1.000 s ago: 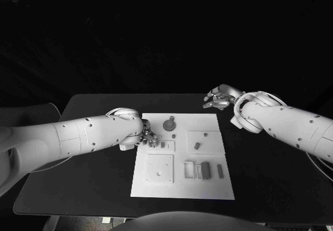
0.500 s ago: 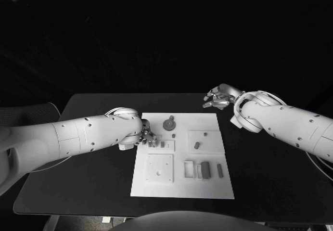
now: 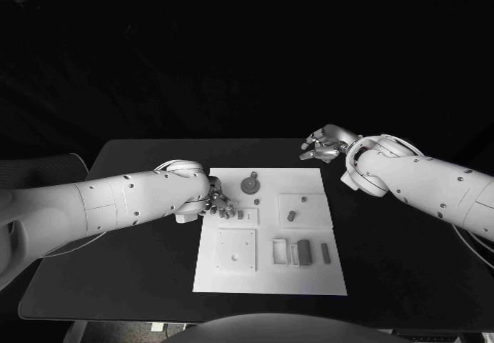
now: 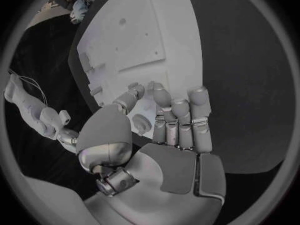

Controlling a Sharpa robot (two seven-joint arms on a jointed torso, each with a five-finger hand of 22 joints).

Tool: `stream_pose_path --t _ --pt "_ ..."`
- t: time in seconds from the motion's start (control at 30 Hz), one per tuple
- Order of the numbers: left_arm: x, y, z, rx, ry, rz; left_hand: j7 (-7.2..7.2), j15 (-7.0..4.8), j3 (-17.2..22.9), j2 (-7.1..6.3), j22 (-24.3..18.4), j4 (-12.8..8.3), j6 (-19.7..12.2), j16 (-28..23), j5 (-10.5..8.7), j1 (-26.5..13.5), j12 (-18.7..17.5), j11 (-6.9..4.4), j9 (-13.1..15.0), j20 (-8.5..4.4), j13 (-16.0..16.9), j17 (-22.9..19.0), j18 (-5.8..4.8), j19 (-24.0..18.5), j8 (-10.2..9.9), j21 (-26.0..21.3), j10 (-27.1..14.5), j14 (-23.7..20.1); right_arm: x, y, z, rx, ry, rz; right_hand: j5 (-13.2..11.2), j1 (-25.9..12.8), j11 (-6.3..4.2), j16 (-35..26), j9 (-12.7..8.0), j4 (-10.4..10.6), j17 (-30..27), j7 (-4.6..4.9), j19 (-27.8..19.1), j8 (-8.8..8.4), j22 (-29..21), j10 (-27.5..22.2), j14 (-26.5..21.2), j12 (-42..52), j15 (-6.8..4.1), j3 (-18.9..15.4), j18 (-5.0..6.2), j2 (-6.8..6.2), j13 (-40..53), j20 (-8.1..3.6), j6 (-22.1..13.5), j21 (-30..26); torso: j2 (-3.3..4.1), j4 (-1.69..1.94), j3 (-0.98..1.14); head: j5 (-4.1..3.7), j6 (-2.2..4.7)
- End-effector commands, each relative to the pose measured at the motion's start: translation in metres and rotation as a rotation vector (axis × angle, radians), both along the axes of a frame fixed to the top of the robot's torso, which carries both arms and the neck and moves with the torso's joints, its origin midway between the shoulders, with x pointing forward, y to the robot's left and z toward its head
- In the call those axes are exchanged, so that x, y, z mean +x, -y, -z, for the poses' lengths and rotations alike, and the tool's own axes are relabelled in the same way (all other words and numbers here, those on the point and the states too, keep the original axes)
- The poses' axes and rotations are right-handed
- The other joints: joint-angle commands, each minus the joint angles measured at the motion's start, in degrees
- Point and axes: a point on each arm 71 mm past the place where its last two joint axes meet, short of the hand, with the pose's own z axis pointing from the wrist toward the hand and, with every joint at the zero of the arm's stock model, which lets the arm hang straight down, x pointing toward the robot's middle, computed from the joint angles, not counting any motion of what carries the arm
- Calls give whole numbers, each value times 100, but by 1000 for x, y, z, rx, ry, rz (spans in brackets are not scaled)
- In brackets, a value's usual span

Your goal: Assemble the parts on the task board

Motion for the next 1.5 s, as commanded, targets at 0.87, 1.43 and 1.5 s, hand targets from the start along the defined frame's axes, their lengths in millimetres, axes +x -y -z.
stream_pose_path --t 0.87,1.43,1.5 --pt "0 -12 -3 -44 31 -41 7 -35 -22 131 112 -17 -13 42 -31 -10 60 -18 35 -57 -13 13 193 -20 -17 -17 -23 -26 0 1 1 -13 -8 -12 0 -73 4 31 -4 44 -10 31 13 -24 -7 -36 -17 27 -38 -4 92 12 -11 -37 -2 -8 -2 1 1 -28 59" --pt "26 10 -63 -285 360 1 388 283 144 320 -18 -634 -905 -366 -13 530 -320 329 -337 140 -211 -190 158 -499 -616 -420 -578 -458 0 4 1 -16 -9 -6 0 -76 4 33 -4 48 -11 31 13 -24 -7 -36 -17 29 -38 -5 92 9 -12 -37 -3 -7 -2 -11 8 -45 151" --pt "25 19 -66 -328 416 90 503 411 258 371 -71 -906 -1110 -508 -194 927 -466 454 -507 256 -283 -247 166 -682 -779 -573 -756 -645 0 5 1 -16 -10 -5 0 -76 4 33 -4 49 -11 31 14 -24 -7 -36 -17 30 -38 -5 92 9 -12 -37 -3 -7 -1 -10 6 -54 161"
